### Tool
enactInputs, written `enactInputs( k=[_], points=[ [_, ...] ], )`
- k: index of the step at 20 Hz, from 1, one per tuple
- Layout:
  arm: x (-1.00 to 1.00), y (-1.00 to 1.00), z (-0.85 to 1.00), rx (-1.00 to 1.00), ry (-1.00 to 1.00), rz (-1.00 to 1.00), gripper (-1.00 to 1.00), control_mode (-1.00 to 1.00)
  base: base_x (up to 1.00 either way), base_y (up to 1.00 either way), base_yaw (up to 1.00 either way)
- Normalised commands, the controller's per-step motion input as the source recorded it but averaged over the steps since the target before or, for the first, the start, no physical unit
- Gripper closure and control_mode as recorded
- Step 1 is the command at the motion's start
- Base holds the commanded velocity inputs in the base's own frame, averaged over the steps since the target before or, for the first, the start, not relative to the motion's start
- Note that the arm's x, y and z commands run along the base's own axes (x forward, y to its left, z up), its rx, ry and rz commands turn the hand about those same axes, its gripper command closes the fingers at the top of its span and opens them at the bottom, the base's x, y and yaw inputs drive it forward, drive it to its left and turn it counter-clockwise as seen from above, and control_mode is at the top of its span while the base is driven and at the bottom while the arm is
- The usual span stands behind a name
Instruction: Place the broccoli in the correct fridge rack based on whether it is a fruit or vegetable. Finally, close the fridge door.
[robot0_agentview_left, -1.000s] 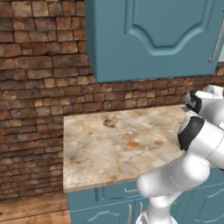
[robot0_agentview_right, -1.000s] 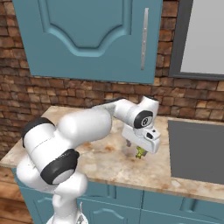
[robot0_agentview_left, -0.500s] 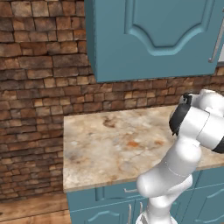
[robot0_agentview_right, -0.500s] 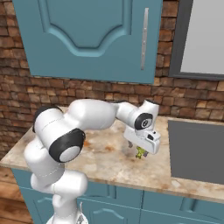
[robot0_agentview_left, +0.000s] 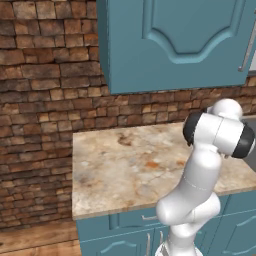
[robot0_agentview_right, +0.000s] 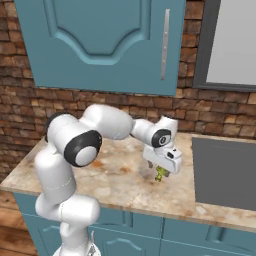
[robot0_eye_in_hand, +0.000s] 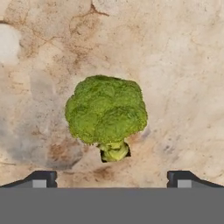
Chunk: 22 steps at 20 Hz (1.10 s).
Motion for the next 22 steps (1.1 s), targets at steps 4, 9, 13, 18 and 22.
enactInputs(
  k=[4, 9, 13, 18, 22],
  points=[
    [0.20, -0.04, -0.46, -0.06, 0.00, 0.00, -1.00, -1.00, 0.00, 0.00, 0.00],
    [0.16, -0.22, -0.43, -0.04, 0.00, 0.00, -1.00, -1.00, 0.00, 0.00, 0.00],
    [0.11, -0.23, -0.29, -0.01, 0.00, 0.00, -1.00, -1.00, 0.00, 0.00, 0.00],
    [0.03, 0.00, -0.30, 0.00, 0.00, 0.00, 1.00, -1.00, 0.00, 0.00, 0.00],
    [-0.01, 0.00, 0.00, 0.00, 0.00, 0.00, 1.00, -1.00, 0.00, 0.00, 0.00]
  ],
)
